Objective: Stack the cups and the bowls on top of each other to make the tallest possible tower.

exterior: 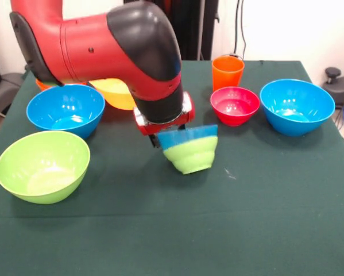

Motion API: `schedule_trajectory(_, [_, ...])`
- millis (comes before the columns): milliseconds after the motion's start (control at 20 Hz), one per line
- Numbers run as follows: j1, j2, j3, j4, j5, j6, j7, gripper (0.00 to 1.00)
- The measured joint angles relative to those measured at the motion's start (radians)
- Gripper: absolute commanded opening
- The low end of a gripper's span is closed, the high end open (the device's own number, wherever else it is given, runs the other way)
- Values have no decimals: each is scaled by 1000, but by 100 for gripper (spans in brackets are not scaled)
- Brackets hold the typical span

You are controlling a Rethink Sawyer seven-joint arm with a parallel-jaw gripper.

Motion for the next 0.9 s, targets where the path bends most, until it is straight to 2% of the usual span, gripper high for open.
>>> schedule_trajectory(900, [-14, -125, 35, 50, -9, -13, 0, 100])
